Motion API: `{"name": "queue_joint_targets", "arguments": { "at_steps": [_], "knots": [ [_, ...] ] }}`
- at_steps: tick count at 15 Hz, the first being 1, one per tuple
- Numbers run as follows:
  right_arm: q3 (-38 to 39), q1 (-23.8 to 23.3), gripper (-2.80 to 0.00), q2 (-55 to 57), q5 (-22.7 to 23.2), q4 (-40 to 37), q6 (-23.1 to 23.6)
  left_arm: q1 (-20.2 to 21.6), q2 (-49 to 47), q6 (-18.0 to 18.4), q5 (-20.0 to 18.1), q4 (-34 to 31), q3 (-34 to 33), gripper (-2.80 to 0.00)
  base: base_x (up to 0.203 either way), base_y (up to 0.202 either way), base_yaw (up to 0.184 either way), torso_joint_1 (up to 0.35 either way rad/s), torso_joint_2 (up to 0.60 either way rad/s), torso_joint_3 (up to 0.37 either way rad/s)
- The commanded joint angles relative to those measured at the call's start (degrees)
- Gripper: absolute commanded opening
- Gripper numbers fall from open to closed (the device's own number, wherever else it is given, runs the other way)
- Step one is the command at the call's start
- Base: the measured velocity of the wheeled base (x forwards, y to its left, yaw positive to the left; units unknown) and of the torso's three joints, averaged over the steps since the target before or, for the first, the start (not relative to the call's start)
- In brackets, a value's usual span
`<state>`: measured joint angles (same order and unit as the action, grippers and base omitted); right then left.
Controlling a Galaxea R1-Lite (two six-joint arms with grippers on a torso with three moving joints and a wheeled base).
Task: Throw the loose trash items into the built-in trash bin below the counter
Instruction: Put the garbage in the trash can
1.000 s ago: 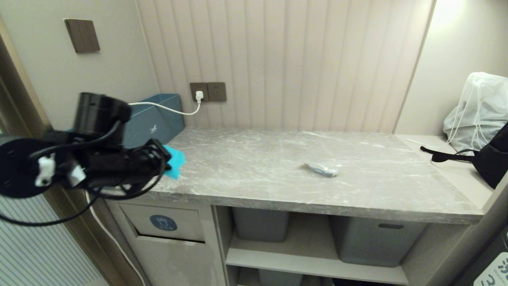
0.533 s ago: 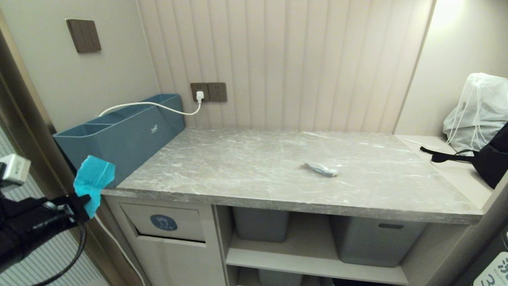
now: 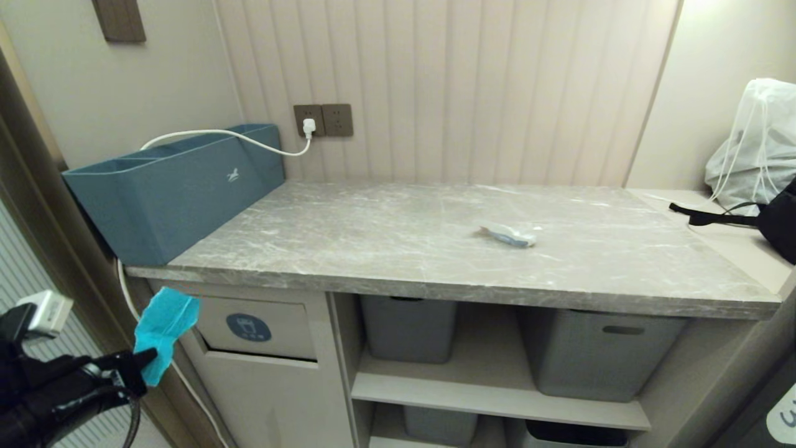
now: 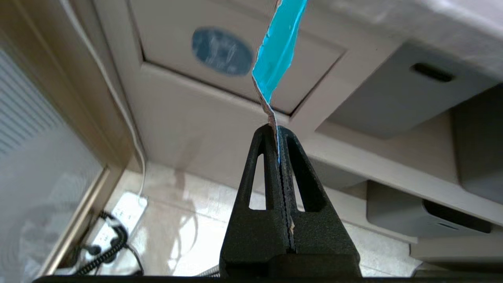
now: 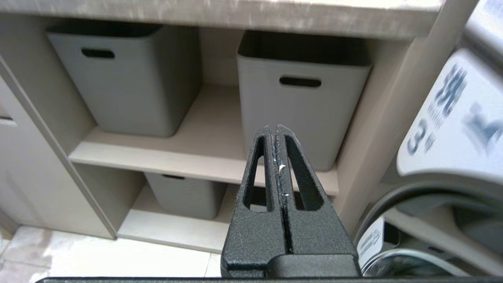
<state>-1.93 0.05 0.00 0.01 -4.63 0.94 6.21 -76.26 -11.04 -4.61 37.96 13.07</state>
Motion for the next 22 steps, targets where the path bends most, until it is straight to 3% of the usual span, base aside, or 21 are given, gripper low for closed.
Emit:
{"name": "queue_joint_targets", "arguments": {
  "at_steps": [1,4,8,13,16,20,21,22],
  "knots": [
    [0.0,0.0,-2.80,0.1,0.0,0.0,0.0,0.8,-5.1,-0.1,-0.2,1.3,0.3,-2.80,0.000,0.000,0.000,-0.220,0.51,0.285],
    [0.0,0.0,-2.80,0.0,0.0,0.0,0.0,1.7,-13.3,-0.1,-0.4,7.4,0.5,-2.80,0.000,0.000,0.000,-0.212,0.50,0.282],
    [0.0,0.0,-2.80,0.0,0.0,0.0,0.0,3.4,-26.2,-0.1,-2.6,21.6,0.4,-2.80,0.000,0.000,0.000,-0.196,0.48,0.281],
    [0.0,0.0,-2.80,0.0,0.0,0.0,0.0,3.8,-38.4,-1.2,-5.3,35.0,1.9,-2.80,0.000,0.000,0.000,-0.178,0.47,0.288],
    [0.1,0.0,-2.80,0.0,0.0,0.0,0.2,0.9,-41.6,-13.1,-6.0,38.9,6.7,-2.80,0.000,0.000,0.000,-0.097,0.28,0.181],
    [0.1,0.0,-2.80,0.0,0.2,0.0,0.6,-3.5,-45.5,-36.4,-5.4,39.0,15.4,-2.80,0.000,0.000,0.000,-0.009,0.04,0.023],
    [0.1,0.0,-2.80,0.0,0.2,0.0,0.6,-4.1,-46.7,-39.9,-4.9,38.9,17.8,-2.80,0.000,0.000,0.000,0.000,0.00,0.000],
    [0.1,0.0,-2.80,0.0,0.2,0.0,0.6,-4.4,-48.4,-40.9,-4.4,38.7,19.2,-2.80,0.000,0.000,0.000,0.000,0.00,0.000]
  ]
}}
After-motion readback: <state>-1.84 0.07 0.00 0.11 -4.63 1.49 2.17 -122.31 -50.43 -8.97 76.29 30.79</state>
